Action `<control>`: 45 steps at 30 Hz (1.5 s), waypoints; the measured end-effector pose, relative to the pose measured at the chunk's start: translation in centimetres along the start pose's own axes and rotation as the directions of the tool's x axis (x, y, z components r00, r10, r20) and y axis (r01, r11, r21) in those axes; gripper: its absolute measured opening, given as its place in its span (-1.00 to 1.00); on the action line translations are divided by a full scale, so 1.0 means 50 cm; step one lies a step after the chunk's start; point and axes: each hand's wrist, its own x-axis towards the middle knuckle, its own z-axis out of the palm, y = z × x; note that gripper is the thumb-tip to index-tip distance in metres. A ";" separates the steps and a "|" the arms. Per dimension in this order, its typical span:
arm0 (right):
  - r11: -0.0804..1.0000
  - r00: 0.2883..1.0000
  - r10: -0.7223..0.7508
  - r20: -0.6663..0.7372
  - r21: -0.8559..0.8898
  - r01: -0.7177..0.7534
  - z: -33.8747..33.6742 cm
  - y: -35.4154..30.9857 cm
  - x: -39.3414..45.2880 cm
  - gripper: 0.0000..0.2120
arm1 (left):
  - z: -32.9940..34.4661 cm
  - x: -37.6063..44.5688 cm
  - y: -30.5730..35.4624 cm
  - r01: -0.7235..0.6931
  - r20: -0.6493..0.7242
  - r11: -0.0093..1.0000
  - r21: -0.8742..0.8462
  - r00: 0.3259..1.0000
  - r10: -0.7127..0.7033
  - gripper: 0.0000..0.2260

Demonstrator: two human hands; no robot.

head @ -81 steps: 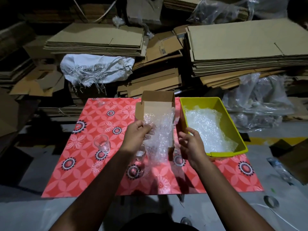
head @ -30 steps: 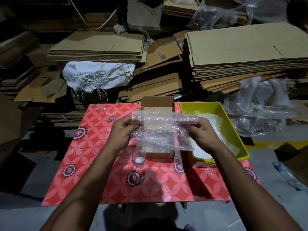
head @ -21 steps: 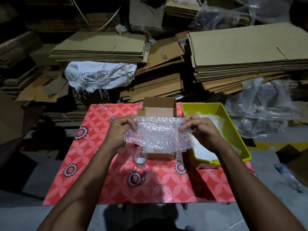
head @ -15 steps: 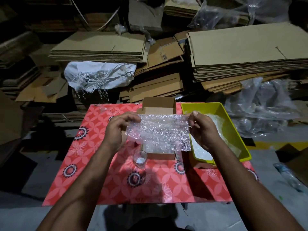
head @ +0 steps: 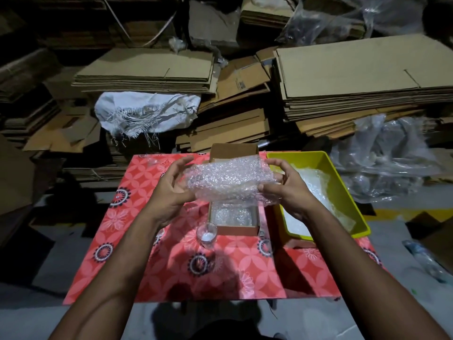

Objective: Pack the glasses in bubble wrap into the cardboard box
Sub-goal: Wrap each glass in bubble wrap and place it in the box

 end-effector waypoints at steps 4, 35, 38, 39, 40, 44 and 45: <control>0.990 0.995 -0.056 0.087 -0.124 0.067 -0.002 -0.020 0.009 -0.41 | -0.027 0.010 0.023 0.230 0.244 0.973 -0.029 0.945 -0.216 -0.09; 0.992 0.990 -0.013 -0.142 -0.125 -0.005 0.087 0.042 -0.029 -0.65 | 0.117 -0.019 -0.060 0.152 -0.219 0.986 -0.067 0.962 -0.163 -0.72; 0.988 0.984 -0.048 -0.174 -0.155 0.020 0.087 0.043 -0.023 -0.74 | 0.126 -0.022 -0.055 0.134 -0.207 0.989 -0.056 0.968 -0.143 -0.70; 0.989 0.983 -0.050 -0.176 -0.147 0.024 0.084 0.043 -0.021 -0.77 | 0.125 -0.023 -0.055 0.142 -0.193 0.988 -0.067 0.969 -0.153 -0.71; 0.990 0.984 -0.049 -0.171 -0.140 0.025 0.079 0.045 -0.021 -0.78 | 0.123 -0.024 -0.053 0.156 -0.180 0.985 -0.080 0.969 -0.168 -0.73; 0.983 0.986 -0.083 -0.145 -0.172 0.058 0.063 0.040 -0.022 -0.86 | 0.106 -0.024 -0.058 0.185 -0.135 0.976 -0.114 0.971 -0.200 -0.89; 0.982 0.989 -0.081 -0.120 -0.178 0.059 0.059 0.037 -0.022 -0.86 | 0.105 -0.023 -0.061 0.176 -0.133 0.977 -0.118 0.973 -0.191 -0.88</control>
